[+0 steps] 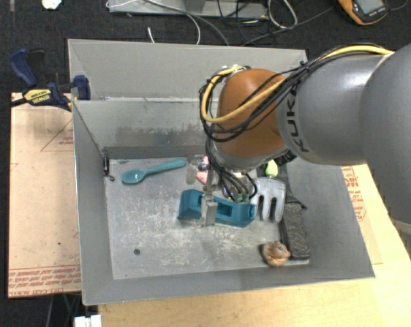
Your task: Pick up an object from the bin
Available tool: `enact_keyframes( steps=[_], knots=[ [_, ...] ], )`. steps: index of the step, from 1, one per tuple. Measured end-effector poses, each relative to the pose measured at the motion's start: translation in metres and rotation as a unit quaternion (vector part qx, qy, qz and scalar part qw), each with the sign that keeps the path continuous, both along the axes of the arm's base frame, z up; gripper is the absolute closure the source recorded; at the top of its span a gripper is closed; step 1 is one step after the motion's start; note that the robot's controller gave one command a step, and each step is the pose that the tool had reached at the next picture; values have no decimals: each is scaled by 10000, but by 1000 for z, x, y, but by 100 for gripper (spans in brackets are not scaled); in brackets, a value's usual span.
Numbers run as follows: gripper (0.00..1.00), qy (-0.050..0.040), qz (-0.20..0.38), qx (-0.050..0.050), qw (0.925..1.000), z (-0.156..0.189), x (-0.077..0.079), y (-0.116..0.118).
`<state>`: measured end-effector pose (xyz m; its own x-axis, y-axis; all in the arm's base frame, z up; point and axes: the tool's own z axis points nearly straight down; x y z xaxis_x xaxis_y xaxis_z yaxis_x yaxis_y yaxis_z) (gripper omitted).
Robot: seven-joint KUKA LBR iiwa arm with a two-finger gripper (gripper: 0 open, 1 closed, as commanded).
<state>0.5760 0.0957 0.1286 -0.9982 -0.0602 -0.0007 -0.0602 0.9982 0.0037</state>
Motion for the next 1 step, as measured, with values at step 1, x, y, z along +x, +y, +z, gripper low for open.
enact_keyframes(
  steps=[1],
  knots=[
    [0, -22, -274, 10, 9996, -26, 0, -54]
  ],
)
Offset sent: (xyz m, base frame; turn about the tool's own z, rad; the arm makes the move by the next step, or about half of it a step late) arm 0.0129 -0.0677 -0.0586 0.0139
